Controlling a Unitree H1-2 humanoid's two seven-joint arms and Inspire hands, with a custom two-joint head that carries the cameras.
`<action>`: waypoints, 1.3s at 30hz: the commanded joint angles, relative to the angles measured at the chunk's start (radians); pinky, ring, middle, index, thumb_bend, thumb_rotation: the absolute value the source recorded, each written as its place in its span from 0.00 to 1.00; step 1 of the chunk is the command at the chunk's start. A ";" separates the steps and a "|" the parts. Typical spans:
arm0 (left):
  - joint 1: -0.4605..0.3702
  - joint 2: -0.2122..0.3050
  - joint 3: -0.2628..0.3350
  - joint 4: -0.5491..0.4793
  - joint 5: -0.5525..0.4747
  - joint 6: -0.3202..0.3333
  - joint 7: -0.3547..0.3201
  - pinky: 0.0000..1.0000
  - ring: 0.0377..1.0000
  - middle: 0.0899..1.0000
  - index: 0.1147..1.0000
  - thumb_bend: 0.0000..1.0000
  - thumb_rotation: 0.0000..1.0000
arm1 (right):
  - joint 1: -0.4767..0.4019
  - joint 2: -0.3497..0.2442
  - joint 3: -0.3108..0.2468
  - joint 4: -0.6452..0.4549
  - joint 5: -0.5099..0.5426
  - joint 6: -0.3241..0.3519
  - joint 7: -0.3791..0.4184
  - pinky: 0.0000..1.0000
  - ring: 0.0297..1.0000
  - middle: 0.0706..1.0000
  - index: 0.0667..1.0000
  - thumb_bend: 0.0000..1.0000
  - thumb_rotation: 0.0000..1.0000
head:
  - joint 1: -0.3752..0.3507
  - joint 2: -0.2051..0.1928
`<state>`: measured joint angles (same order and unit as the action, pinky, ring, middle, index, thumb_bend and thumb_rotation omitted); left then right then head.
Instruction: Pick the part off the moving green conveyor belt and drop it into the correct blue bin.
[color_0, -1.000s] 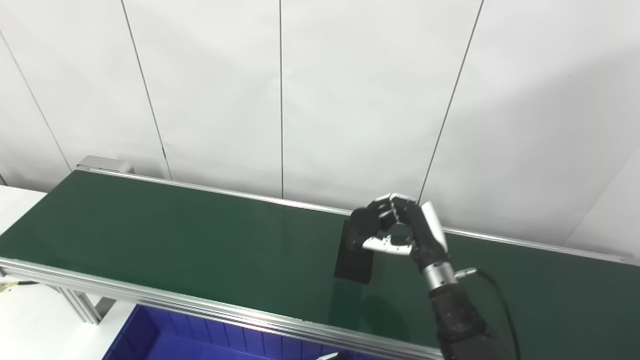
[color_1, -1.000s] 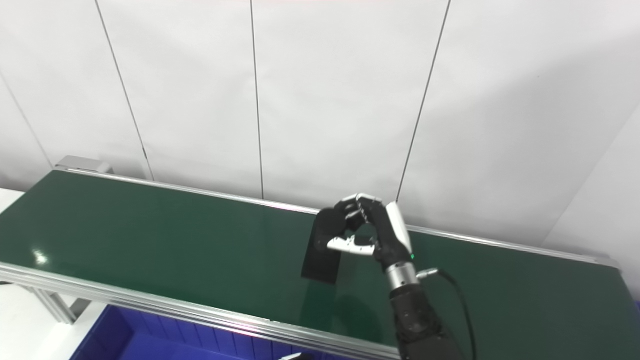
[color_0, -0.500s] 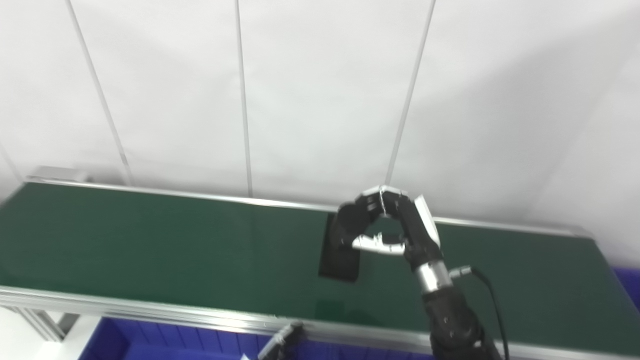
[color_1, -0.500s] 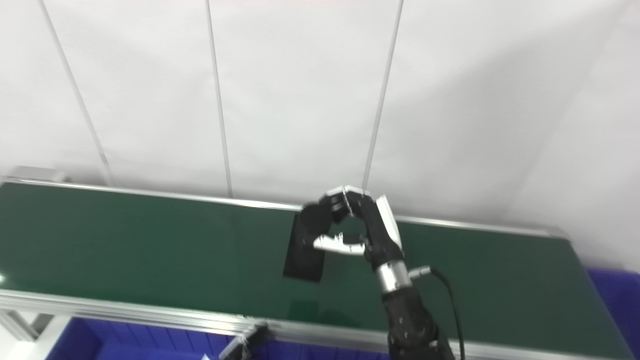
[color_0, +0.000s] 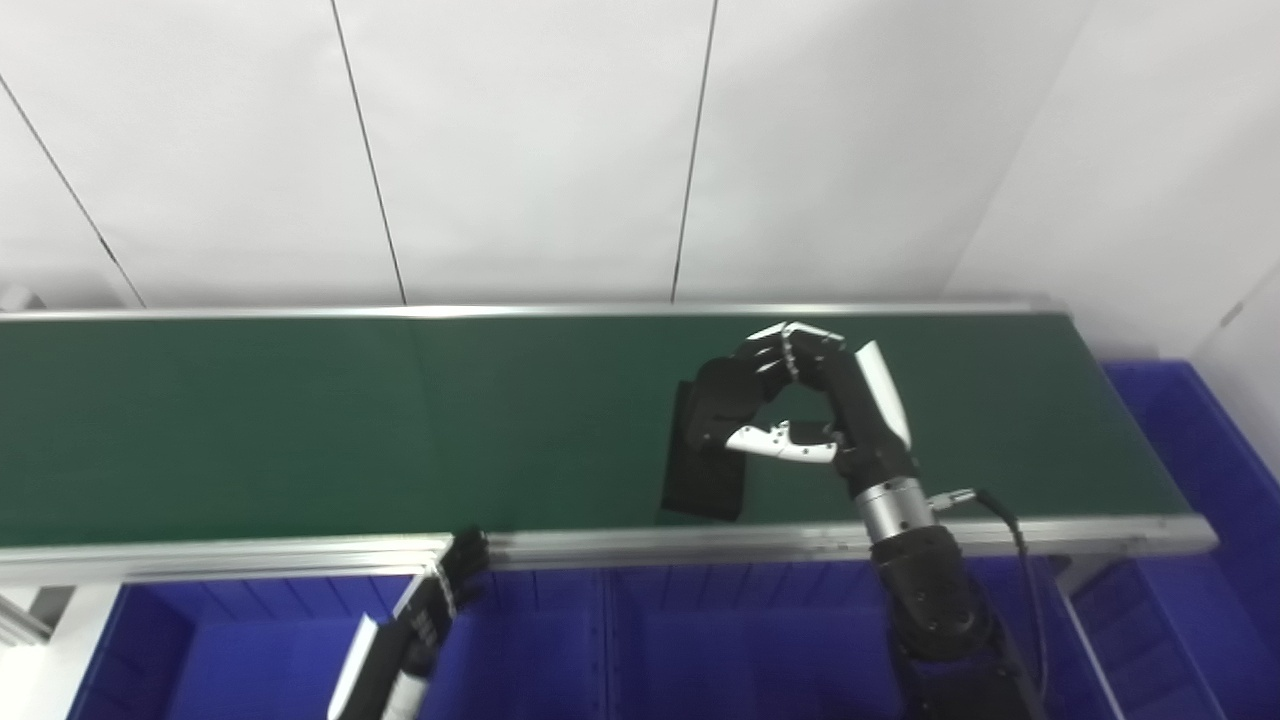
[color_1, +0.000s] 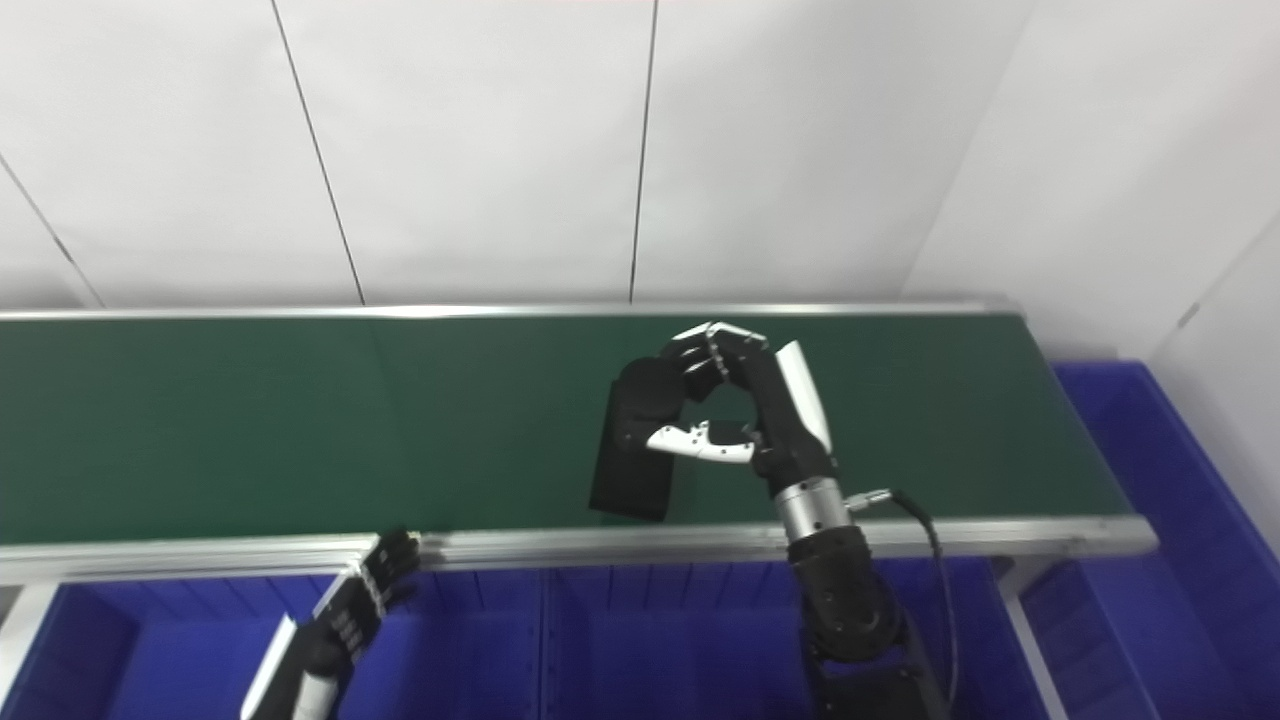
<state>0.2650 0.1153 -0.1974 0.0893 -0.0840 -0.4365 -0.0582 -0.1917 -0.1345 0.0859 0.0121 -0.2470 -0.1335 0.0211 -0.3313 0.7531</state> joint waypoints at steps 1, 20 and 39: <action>0.000 -0.012 0.023 -0.027 -0.007 -0.033 -0.046 0.86 0.90 0.91 0.90 0.90 0.97 | -0.005 0.003 -0.013 -0.069 0.010 0.029 -0.003 0.37 0.39 0.44 0.50 0.51 0.00 | 0.000 0.002; 0.007 -0.059 0.106 -0.092 -0.003 -0.032 -0.119 0.83 0.88 0.88 0.88 0.96 0.95 | 0.324 -0.036 -0.058 -0.340 0.037 0.162 0.047 0.38 0.40 0.45 0.49 0.52 0.00 | 0.027 0.121; 0.001 -0.068 0.101 -0.120 0.007 -0.014 -0.103 0.84 0.89 0.88 0.87 0.96 0.94 | 0.353 -0.056 -0.040 -0.376 0.022 0.249 0.112 0.41 0.41 0.45 0.48 0.52 0.00 | 0.058 0.154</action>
<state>0.2716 0.0508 -0.0946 -0.0147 -0.0779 -0.4210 -0.1612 0.1681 -0.1894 0.0459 -0.3334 -0.2219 0.1152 0.1398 -0.2777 0.9112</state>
